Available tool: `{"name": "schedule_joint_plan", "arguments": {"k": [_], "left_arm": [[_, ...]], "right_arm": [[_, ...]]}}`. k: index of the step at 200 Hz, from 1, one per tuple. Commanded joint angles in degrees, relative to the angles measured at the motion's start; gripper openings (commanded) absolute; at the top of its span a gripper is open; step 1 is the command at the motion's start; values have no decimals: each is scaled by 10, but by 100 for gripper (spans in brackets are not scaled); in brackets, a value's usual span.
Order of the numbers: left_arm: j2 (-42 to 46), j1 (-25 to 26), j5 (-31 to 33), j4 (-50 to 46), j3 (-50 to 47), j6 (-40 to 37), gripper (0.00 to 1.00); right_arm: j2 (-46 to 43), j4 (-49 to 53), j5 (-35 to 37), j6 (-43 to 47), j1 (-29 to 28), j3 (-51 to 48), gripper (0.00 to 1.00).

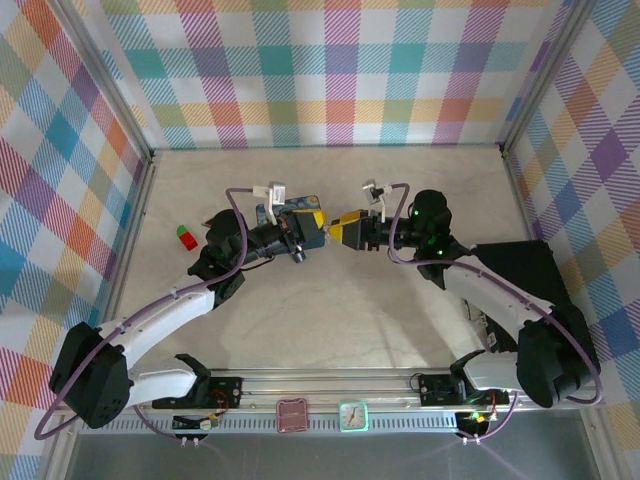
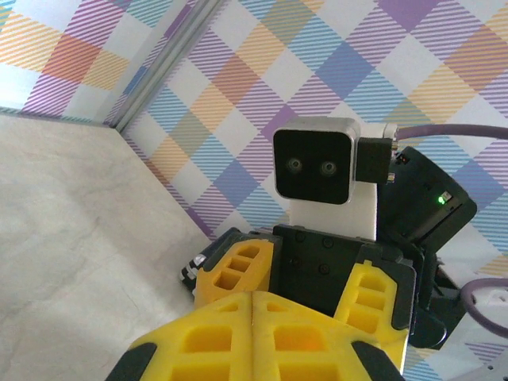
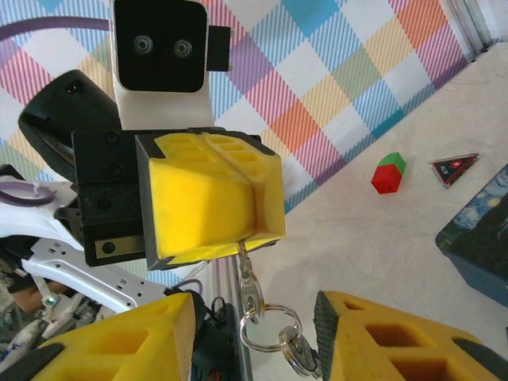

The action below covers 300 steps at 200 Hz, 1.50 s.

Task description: Unlock the padlock with the key

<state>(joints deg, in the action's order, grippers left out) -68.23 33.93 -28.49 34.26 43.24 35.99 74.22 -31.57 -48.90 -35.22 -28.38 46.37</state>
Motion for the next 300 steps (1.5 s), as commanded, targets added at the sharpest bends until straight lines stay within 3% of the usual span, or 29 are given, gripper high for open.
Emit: {"name": "schedule_joint_plan", "arguments": {"k": [1,124,184,213,223,233,244,256,273,300], "left_arm": [[-3,-1,3,36,1,9,0],[-2,5,13,49,-4,15,0],[4,5,21,50,-11,15,0],[13,5,36,43,-17,13,0],[17,5,44,36,-18,12,10],[22,5,53,29,-20,10,34],[29,3,66,12,-21,5,68],[44,-4,97,-29,-22,-6,87],[74,-23,165,-117,-20,-25,97],[91,-65,199,-222,-28,-35,97]], "right_arm": [[13,-74,-18,-35,2,-8,44],[48,-119,-13,-59,-16,-2,35],[52,-120,-7,-58,-18,-3,8],[48,-112,7,-48,-17,-4,0],[46,-101,12,-42,-17,-5,0],[43,-92,18,-37,-17,-6,0],[39,-78,23,-29,-16,-6,0],[32,-52,33,-16,-15,-6,0],[15,14,56,14,-13,-10,0],[-15,127,113,66,-8,-20,0]]}}
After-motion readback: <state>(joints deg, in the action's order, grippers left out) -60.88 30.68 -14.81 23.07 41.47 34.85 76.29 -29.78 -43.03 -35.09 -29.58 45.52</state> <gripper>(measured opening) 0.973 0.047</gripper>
